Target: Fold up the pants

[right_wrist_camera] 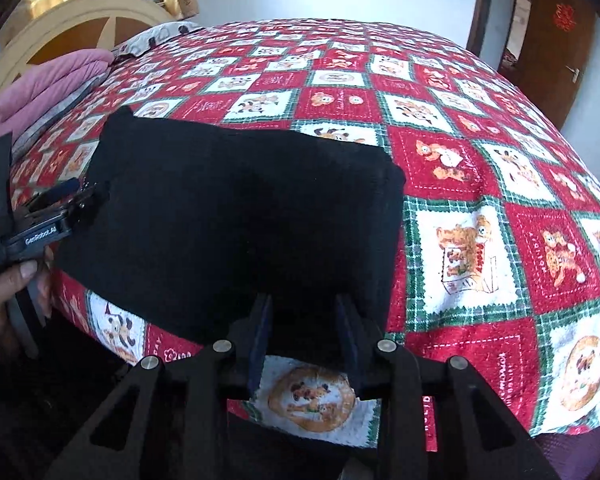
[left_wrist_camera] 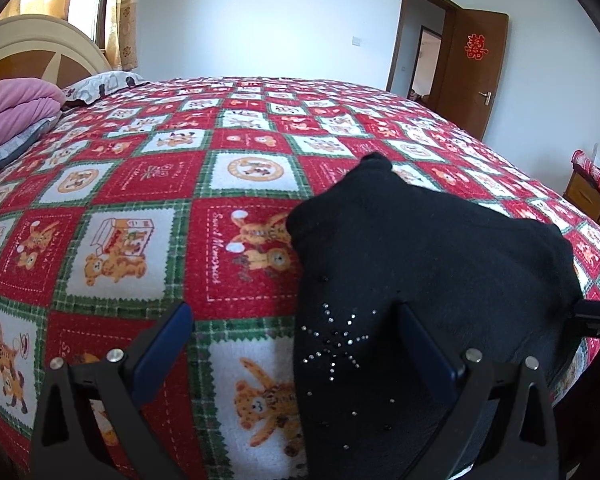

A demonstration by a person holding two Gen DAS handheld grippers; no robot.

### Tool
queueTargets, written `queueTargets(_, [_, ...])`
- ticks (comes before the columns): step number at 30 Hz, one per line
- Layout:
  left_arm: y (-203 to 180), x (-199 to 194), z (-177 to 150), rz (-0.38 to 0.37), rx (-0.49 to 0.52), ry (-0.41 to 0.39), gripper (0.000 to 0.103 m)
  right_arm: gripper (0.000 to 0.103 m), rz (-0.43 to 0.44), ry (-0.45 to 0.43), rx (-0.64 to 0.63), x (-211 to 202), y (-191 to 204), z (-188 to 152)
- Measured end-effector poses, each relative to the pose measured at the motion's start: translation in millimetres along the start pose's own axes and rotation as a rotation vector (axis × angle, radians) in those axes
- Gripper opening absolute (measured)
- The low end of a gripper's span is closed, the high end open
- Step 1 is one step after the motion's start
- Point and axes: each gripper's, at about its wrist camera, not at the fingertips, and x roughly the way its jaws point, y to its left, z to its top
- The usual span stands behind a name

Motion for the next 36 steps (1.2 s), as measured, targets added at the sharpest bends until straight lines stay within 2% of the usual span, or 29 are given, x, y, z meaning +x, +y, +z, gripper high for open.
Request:
queueTargets(3, [0, 1, -1, 0.003, -0.004, 0.000, 0.103, 0.035, 0.026, -0.059, 0.042, -12, -6, 3])
queueTargets(5, [0, 1, -1, 0.007, -0.002, -0.001, 0.103, 0.039, -0.020, -0.096, 0.051, -15, -9, 4])
queueTargets(7, [1, 1, -1, 0.003, -0.002, 0.001, 0.103, 0.040, -0.036, -0.052, 0.050, -2, -14, 1])
queueTargets(8, [1, 2, 0, 0.003, 0.001, 0.003, 0.103, 0.043, -0.017, -0.034, 0.068, 7, -19, -2])
queueTargets(11, [2, 2, 0, -0.001, 0.000, 0.002, 0.103, 0.065, -0.009, -0.030, 0.089, 17, -29, -5])
queueTargets(15, [1, 2, -1, -0.002, 0.000, 0.003, 0.103, 0.065, 0.051, -0.032, 0.149, 18, -46, -5])
queueTargets(18, [0, 1, -1, -0.004, 0.002, 0.005, 0.103, 0.065, 0.004, -0.051, 0.112, 14, -37, -4])
queueTargets(28, [3, -2, -1, -0.016, 0.008, 0.011, 0.103, 0.065, -0.045, -0.074, 0.101, 7, -39, -3])
queueTargets(36, [5, -9, 4, -0.015, -0.019, 0.006, 0.103, 0.065, -0.043, -0.209, 0.127, -28, -34, 2])
